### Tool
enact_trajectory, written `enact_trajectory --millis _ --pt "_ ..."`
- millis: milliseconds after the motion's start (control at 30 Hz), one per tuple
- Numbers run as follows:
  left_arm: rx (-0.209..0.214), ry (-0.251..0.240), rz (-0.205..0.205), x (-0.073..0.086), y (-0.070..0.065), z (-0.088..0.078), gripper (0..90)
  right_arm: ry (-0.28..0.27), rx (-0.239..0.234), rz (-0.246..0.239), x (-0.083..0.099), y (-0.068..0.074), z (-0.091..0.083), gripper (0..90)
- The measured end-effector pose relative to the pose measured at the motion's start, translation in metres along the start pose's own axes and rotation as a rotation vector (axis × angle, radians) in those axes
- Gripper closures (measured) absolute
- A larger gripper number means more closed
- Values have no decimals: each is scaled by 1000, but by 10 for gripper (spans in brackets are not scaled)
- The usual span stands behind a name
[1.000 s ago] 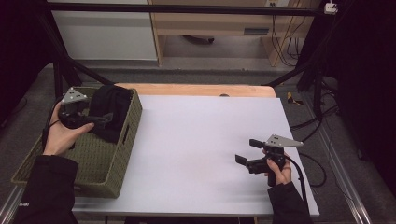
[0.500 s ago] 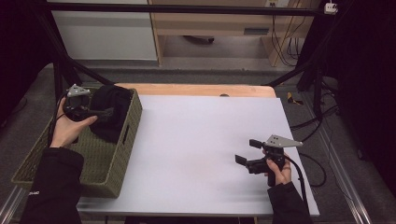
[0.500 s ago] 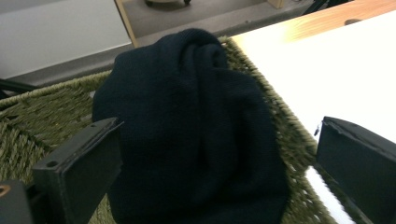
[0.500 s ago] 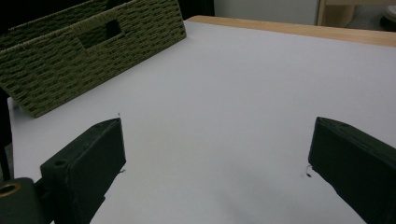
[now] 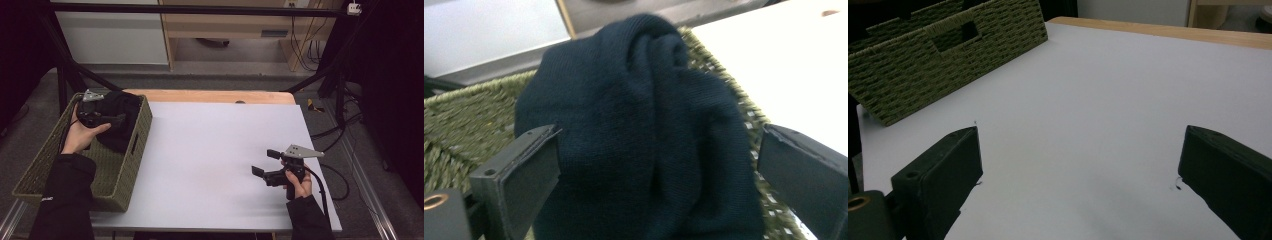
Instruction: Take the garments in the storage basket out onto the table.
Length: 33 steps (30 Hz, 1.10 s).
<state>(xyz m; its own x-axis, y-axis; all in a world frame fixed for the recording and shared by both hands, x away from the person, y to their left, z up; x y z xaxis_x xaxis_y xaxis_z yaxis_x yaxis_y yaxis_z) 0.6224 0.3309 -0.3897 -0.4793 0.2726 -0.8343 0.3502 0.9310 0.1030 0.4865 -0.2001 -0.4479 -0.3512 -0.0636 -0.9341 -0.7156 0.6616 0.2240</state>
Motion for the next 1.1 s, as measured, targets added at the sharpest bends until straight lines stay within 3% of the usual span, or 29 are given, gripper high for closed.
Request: enact_trajectory --millis 167,267,700,900,933,967,1100 --pt "-32 -15 -21 0 3 7 78 2 0 0 0 0 0 39" --pt "-45 -19 -11 2 5 13 110 1 1 2 0 -1 0 39" --pt "-16 -4 39 12 2 29 348 2 2 3 1 0 1 38" --pt "26 9 -11 18 3 32 431 0 1 4 0 0 1 37" --pt "31 14 -7 19 2 33 435 -1 1 4 0 0 1 37" --pt "38 28 26 21 0 35 455 -2 0 4 0 0 1 37" --pt "23 42 43 21 0 35 495 1 2 5 0 0 1 37"
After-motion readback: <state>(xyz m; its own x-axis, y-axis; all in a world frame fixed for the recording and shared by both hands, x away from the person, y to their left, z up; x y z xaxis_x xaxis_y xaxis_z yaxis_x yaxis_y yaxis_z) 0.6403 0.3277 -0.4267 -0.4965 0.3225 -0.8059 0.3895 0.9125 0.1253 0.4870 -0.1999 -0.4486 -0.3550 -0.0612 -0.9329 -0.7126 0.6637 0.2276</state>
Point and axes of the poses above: each handheld gripper's, and its own axes: z roughly forward along the jaws, x roughly out of its underside, y roughly to its left, the point moved 5 cm from there along z, roughly forward along the jaws, and after that the axes turned 5 degrees about -y, right-handed, at the moved point
